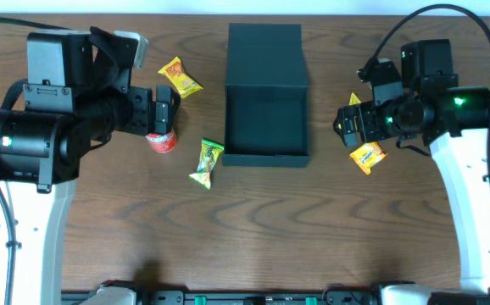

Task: Pack container
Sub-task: 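Move the left gripper toward the orange cookie packet at top left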

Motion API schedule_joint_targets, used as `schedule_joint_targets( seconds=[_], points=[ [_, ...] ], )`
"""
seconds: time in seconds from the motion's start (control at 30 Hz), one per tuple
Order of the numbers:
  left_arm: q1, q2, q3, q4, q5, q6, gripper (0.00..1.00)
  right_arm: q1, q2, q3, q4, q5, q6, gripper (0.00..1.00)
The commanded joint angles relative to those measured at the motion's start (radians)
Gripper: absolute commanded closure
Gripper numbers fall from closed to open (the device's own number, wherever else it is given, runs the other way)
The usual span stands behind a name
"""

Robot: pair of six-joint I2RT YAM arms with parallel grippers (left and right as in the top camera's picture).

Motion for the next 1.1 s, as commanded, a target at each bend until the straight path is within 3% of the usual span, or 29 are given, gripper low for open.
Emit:
schedule_joint_targets(
  seconds=[0.0,0.07,0.37,0.63,0.9,1.07],
  points=[
    [0.001,0.008,0.023,0.027,0.009,-0.063,0.05,0.008,-0.003,0.021,0.013,0.058,0.015,0.01],
    [0.0,0.018,0.023,0.046,-0.011,-0.083,0.05,0.008,-0.003,0.021,0.034,0.099,0.014,0.01],
    [-0.071,0.235,0.023,0.076,-0.355,-0.137,0.04,-0.011,0.002,0.021,0.113,0.195,0.075,0.01],
    [-0.071,0.38,0.023,0.235,-0.364,-0.165,0.05,-0.016,0.012,0.021,0.133,0.225,0.124,0.01],
    [-0.069,0.454,0.024,0.505,-0.417,-0.085,0.04,-0.032,0.05,0.021,0.163,0.203,0.217,0.01],
    [-0.059,0.558,0.034,0.541,-0.463,-0.172,0.04,-0.032,0.05,0.021,0.164,0.137,0.217,0.01]
  ],
)
